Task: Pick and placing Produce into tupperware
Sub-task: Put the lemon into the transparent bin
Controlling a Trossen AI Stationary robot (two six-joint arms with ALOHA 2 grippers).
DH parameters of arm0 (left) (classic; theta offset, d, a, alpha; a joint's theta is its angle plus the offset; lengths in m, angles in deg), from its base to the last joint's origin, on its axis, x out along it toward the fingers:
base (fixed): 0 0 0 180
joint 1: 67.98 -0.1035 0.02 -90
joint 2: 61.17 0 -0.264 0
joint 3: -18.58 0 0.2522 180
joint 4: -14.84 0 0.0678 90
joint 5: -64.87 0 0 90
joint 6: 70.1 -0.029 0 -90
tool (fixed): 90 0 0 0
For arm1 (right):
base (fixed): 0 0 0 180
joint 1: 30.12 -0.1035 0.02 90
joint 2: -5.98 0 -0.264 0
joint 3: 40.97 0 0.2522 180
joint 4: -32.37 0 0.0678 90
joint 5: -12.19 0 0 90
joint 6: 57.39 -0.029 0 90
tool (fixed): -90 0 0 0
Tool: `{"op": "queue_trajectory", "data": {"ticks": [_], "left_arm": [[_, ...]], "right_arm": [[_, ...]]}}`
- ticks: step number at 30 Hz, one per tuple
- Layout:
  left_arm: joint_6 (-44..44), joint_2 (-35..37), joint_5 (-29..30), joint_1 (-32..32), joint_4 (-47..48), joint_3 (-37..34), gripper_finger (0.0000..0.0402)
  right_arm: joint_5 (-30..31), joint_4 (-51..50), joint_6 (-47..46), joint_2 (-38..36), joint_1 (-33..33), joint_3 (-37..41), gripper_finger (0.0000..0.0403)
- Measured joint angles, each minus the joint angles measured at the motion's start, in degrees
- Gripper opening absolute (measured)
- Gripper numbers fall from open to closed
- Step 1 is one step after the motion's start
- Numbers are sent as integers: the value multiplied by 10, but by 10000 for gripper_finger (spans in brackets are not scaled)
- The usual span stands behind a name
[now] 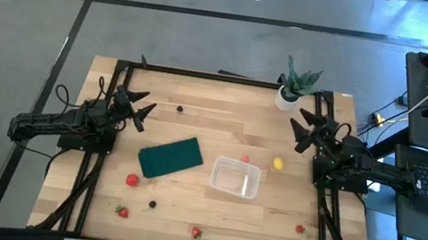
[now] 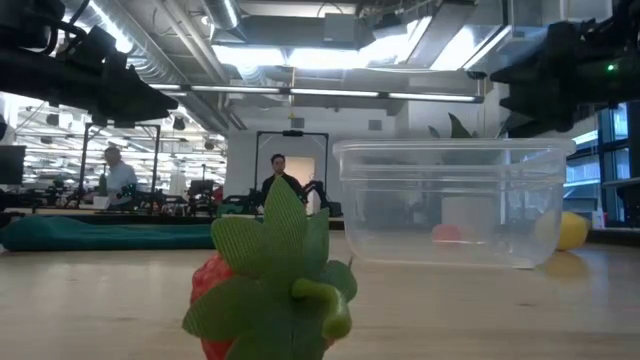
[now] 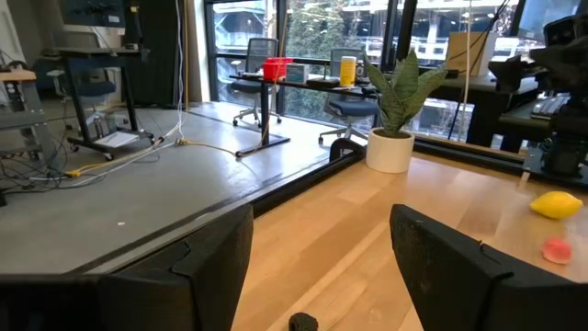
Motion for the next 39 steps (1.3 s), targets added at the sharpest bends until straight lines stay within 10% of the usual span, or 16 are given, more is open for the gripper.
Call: {"op": "queue_trajectory", "data": {"ticks": [20,39], "left_arm": [[1,0,0,0,0,0,250],[0,0,0,0,0,0,250]], "right_arm": [[-127,-21,-104,8,0,-10,359],[-165,-532,-96,357,0,-435,332]]}}
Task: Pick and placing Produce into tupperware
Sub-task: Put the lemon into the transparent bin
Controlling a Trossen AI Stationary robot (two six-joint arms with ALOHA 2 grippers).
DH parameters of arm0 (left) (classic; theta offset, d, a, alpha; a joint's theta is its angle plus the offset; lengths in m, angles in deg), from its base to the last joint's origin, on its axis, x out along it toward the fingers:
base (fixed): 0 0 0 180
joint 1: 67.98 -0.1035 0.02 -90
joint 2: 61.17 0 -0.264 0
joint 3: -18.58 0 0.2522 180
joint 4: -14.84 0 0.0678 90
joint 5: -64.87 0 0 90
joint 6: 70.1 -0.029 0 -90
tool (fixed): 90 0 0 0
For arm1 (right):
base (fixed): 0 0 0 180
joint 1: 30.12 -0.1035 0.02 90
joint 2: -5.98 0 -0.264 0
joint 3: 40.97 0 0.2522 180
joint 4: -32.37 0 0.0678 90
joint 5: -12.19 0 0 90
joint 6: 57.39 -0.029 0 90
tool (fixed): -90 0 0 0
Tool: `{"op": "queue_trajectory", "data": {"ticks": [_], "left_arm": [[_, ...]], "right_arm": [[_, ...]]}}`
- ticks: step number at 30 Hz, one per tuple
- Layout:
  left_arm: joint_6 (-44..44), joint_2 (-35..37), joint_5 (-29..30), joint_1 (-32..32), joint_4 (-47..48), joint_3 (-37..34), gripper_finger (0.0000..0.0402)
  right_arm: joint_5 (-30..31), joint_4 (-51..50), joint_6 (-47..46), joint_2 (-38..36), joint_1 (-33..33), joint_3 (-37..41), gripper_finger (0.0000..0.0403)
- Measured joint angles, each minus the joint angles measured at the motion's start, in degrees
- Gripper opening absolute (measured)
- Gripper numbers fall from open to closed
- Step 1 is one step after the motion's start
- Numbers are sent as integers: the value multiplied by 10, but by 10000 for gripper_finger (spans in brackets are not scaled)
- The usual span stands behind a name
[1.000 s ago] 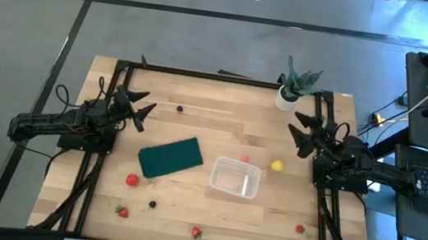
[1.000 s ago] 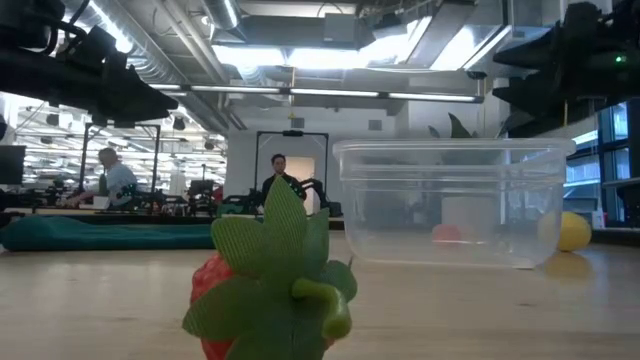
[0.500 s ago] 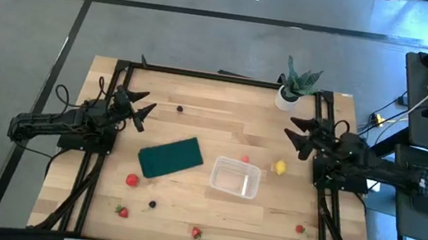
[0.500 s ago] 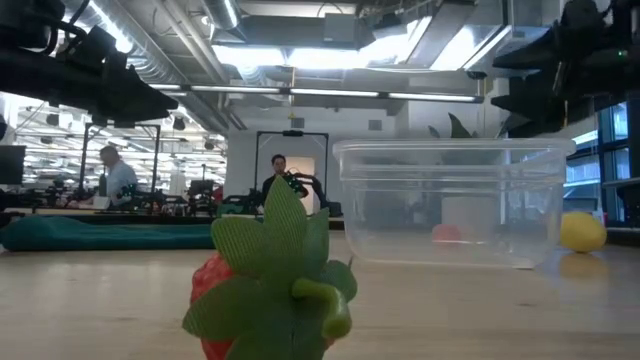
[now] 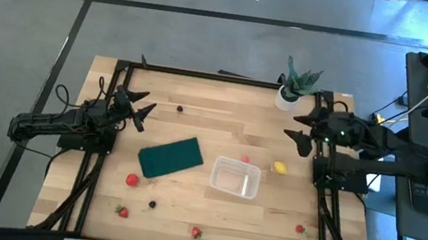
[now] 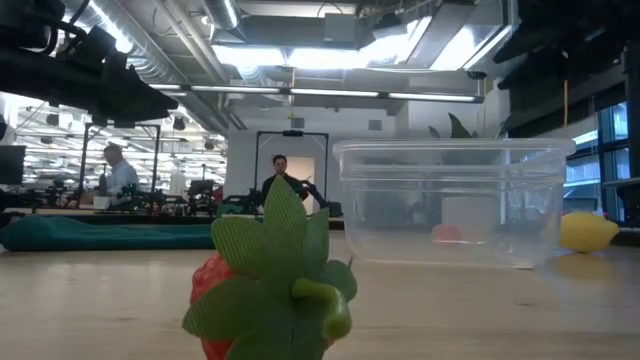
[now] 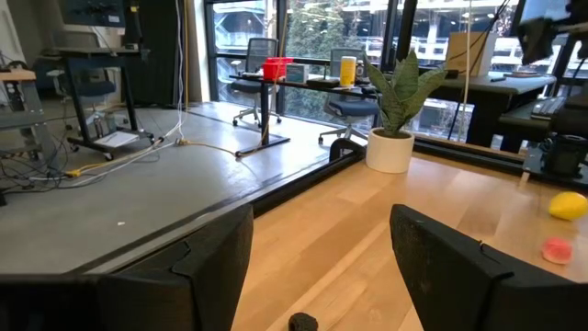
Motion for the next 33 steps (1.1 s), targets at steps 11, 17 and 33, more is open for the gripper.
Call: {"op": "queue_trajectory", "data": {"ticks": [11,17,33], "left_arm": [[0,0,0,0,0,0,250],[0,0,0,0,0,0,250],[0,0,0,0,0,0,250]], "right_arm": [[-65,-165,-114,158,-39,-55,332],[-82,-176,-167,209,-84,-55,332],[-19,-178,-68,343,-158,-54,332]]}}
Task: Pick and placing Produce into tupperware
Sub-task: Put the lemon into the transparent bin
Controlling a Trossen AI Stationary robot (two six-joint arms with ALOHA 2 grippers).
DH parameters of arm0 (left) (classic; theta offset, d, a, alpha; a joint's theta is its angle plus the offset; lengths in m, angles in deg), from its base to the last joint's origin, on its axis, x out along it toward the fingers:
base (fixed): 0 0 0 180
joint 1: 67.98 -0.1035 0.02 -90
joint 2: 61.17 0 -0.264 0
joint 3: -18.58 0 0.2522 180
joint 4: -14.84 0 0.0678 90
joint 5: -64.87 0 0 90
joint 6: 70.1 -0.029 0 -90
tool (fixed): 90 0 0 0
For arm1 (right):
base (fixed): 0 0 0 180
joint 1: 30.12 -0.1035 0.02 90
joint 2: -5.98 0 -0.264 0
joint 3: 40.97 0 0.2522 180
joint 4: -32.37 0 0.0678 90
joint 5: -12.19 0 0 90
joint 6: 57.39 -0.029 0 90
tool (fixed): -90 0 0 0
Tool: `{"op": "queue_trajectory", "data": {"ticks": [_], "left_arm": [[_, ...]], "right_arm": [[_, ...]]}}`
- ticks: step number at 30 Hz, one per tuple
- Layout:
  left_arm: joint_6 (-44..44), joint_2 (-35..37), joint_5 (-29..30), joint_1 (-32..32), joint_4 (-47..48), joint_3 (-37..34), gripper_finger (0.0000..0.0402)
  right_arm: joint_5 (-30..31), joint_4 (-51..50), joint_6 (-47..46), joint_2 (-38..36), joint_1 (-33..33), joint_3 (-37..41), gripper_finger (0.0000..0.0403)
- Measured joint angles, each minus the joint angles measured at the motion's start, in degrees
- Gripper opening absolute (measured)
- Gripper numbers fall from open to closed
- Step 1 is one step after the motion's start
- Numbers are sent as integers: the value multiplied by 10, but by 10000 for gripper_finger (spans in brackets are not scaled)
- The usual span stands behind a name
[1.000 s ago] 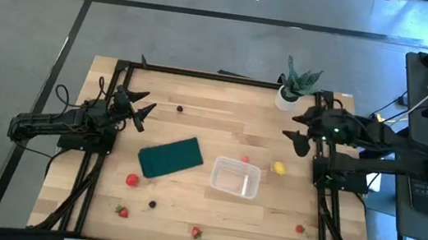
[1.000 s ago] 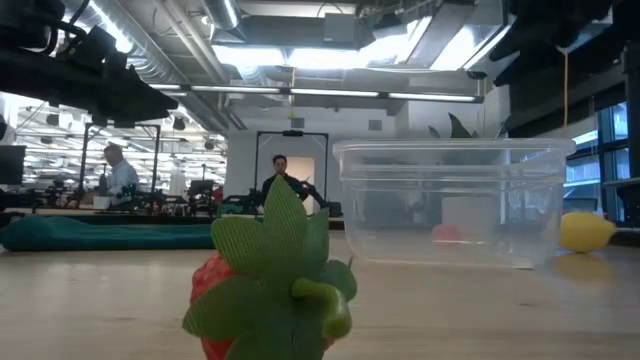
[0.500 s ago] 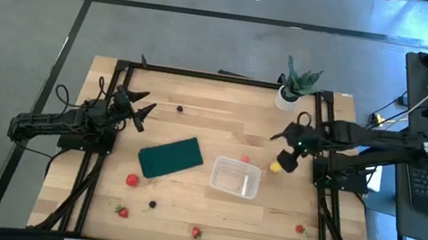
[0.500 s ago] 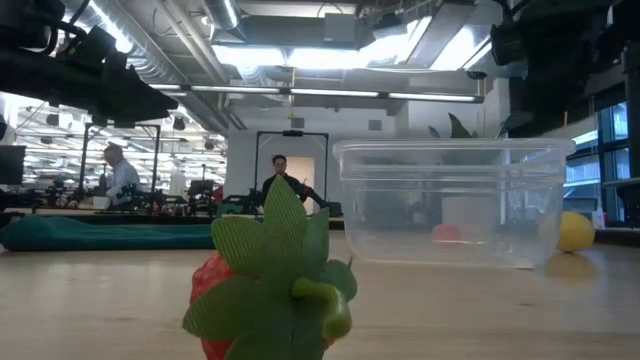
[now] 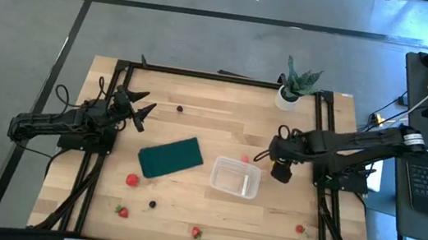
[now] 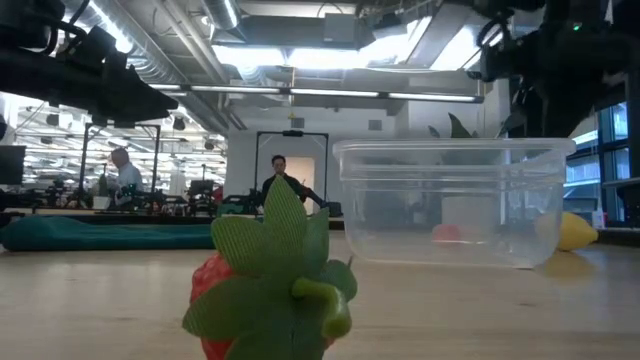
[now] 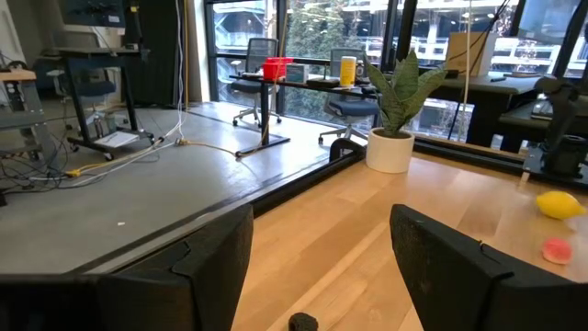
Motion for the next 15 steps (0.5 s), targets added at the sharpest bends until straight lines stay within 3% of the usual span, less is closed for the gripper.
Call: {"op": "queue_trajectory", "data": {"ticks": [2,7,10,12,15], "left_arm": [[0,0,0,0,0,0,250],[0,0,0,0,0,0,250],[0,0,0,0,0,0,250],[0,0,0,0,0,0,250],[0,0,0,0,0,0,250]], "right_arm": [[0,-2,-49,11,3,0,332],[0,-65,-291,19,11,0,332],[0,-96,-385,19,6,0,332],[0,-101,-425,19,1,0,332],[2,-97,-392,19,-8,0,332]]}}
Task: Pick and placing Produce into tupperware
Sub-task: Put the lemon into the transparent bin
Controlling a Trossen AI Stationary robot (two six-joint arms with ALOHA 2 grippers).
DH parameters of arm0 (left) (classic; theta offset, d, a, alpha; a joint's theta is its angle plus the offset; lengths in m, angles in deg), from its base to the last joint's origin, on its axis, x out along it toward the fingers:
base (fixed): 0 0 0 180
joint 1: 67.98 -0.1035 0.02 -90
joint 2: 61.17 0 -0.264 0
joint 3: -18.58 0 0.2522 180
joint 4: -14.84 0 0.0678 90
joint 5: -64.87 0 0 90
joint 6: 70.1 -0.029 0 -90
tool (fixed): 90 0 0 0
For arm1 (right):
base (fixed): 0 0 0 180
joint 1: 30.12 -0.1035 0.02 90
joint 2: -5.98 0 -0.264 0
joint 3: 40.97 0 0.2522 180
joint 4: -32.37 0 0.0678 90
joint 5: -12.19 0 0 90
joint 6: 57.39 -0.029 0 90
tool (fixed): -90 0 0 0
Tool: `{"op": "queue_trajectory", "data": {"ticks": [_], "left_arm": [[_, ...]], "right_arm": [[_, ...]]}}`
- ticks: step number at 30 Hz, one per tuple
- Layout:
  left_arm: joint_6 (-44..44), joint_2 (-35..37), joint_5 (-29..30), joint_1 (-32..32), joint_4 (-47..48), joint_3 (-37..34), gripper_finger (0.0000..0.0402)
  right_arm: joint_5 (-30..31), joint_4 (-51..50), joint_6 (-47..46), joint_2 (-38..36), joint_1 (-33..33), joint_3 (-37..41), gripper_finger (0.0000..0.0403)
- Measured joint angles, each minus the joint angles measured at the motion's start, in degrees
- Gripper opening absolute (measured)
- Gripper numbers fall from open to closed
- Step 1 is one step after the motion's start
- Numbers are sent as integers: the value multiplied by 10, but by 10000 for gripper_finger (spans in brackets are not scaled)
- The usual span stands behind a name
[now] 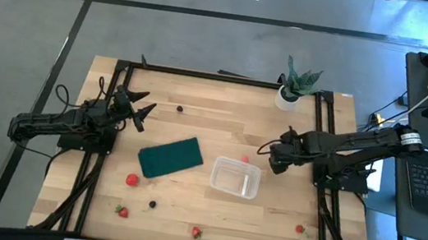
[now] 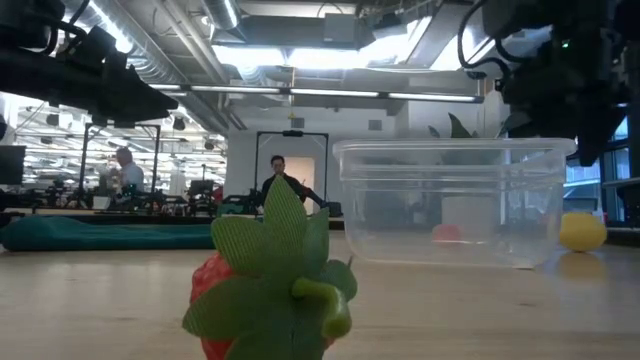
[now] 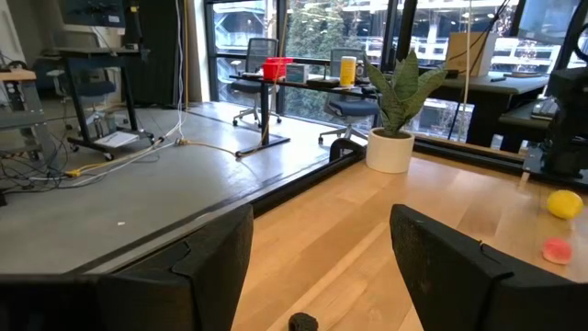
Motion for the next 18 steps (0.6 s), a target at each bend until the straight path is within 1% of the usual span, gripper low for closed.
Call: {"op": "queue_trajectory", "data": {"ticks": [3,5,15,18], "left_arm": [[0,0,0,0,0,0,250],[0,0,0,0,0,0,250],[0,0,0,0,0,0,250],[0,0,0,0,0,0,250]], "right_arm": [[0,-1,57,0,-9,0,332],[0,-2,73,0,-10,0,332],[0,1,67,0,-10,0,332],[0,22,63,0,-10,0,332]]}}
